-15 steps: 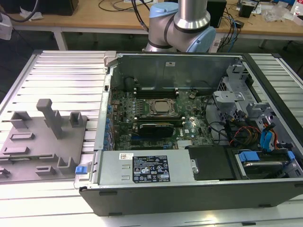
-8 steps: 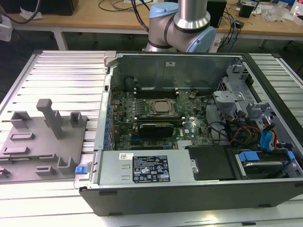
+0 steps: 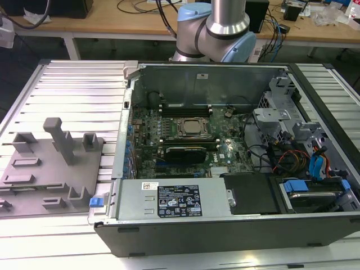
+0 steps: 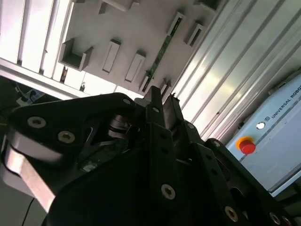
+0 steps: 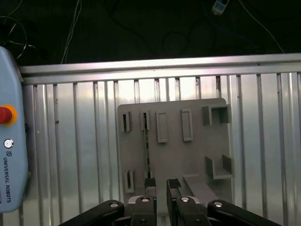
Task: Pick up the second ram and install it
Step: 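Pick up the second ram and move it above second insertion slot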
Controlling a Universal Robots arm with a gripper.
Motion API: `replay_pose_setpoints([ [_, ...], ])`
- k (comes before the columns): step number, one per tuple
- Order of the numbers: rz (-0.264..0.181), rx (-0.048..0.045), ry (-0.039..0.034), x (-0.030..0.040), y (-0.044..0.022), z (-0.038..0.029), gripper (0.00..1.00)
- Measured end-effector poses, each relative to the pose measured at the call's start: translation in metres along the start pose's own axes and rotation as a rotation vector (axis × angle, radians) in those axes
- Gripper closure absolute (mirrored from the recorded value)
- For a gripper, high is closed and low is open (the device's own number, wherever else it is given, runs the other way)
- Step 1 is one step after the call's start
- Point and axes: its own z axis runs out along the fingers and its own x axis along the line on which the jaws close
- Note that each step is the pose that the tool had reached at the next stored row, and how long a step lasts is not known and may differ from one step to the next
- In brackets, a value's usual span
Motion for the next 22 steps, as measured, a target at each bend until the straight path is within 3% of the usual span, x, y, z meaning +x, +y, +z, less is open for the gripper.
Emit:
replay_pose_setpoints([
  [3,0.001,0.0069,-0.0004,0.0000,0.0001,0.0001,0.76],
  [7,0.016,0.0065,-0.0012,0.0000,0.0003,0.0002,0.76],
  [8,0.016,0.0059,-0.0118,0.0006,0.0007,0.0005,0.76],
  [9,0.016,0.0052,-0.0277,0.0019,0.0009,0.0005,0.76],
  [10,0.016,0.0048,-0.0337,0.0047,0.0010,0.0013,0.76],
  [12,0.006,0.0050,-0.0310,0.0059,0.0009,0.0022,0.76],
  [14,-0.012,0.0057,-0.0129,0.0061,0.0008,0.0049,0.76],
  [22,-0.016,0.0052,-0.0114,0.0064,0.0006,0.0242,0.76],
])
